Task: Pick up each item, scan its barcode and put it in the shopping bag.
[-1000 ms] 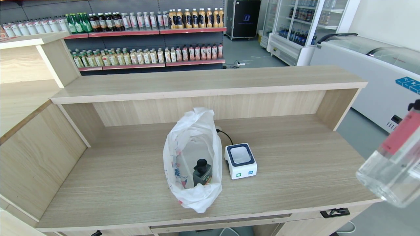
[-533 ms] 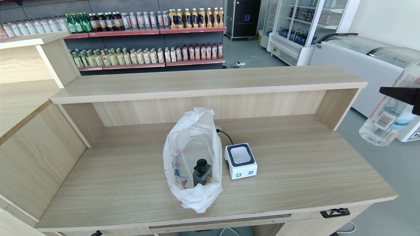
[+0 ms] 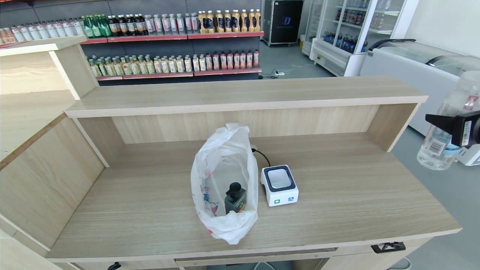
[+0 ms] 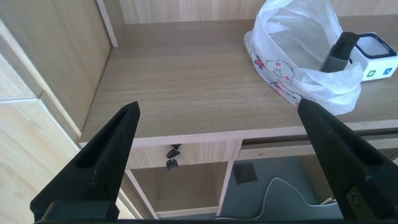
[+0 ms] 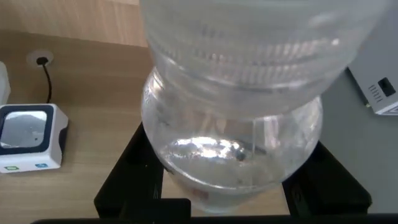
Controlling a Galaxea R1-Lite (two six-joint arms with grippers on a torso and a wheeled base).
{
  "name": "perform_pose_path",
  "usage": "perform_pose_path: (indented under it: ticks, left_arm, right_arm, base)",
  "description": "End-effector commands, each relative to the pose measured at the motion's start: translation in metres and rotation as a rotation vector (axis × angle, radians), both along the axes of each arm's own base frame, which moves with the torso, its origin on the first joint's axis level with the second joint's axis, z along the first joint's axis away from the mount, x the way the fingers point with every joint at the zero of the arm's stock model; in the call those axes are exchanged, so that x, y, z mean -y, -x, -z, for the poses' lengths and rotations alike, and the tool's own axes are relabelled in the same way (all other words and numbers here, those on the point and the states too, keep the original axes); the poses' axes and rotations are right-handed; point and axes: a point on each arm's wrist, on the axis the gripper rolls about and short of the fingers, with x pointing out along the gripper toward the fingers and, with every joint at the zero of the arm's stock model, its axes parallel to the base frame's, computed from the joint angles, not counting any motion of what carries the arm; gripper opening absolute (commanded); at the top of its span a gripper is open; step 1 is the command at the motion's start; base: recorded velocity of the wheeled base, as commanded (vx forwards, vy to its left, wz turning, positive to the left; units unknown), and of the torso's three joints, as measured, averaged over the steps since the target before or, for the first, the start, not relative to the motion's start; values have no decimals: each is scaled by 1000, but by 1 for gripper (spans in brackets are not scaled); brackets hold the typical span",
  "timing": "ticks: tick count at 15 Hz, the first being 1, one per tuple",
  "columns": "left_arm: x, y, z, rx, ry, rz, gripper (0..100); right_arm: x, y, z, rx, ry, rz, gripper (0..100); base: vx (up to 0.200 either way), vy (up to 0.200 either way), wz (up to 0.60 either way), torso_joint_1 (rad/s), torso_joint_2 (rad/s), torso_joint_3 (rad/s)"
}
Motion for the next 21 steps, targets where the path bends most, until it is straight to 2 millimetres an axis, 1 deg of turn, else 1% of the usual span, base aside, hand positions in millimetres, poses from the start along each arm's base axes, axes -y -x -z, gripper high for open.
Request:
perform_pose_path:
  ticks: [1, 3, 4, 6, 8, 9, 12, 15, 18, 21]
  left_arm:
    - [0, 0, 0, -1, 0, 0, 100]
    - [0, 0, 0, -1, 0, 0, 100]
    - [0, 0, 0, -1, 0, 0, 100]
    - [0, 0, 0, -1, 0, 0, 100]
    - [0, 0, 0, -1, 0, 0, 100]
    - [0, 0, 0, -1, 0, 0, 100]
    - [0, 0, 0, -1, 0, 0, 100]
    - [0, 0, 0, -1, 2, 0, 100]
    - [0, 0, 0, -1, 0, 0, 100]
    - [0, 0, 0, -1, 0, 0, 100]
  right_arm:
    - [-4, -9, 14, -49, 20, -29, 0]
    - [-10, -12, 18, -38, 67, -64, 0]
    - [-14, -12, 24, -23, 81, -95, 0]
    - [-16, -15, 40, 15, 154, -220, 0]
    - [-18, -20, 56, 56, 183, -332, 0]
    - [-18, -23, 58, 73, 199, -354, 0]
    - [-16, -40, 64, 164, 261, -477, 0]
    - [-16, -51, 70, 204, 290, -547, 0]
    - [-12, -56, 79, 206, 328, -621, 0]
    - [-12, -60, 85, 211, 340, -661, 0]
  base:
    - [0, 0, 600, -12, -2, 7]
    - [0, 0, 600, 10, 0, 2]
    - [0, 0, 600, 7, 7, 2]
    - [0, 0, 0, 0, 0, 0]
    - [0, 0, 0, 0, 0, 0]
    - [0, 0, 0, 0, 0, 0]
    - [0, 0, 0, 0, 0, 0]
    - [0, 0, 0, 0, 0, 0]
    - [0, 0, 0, 0, 0, 0]
    - [0, 0, 0, 0, 0, 0]
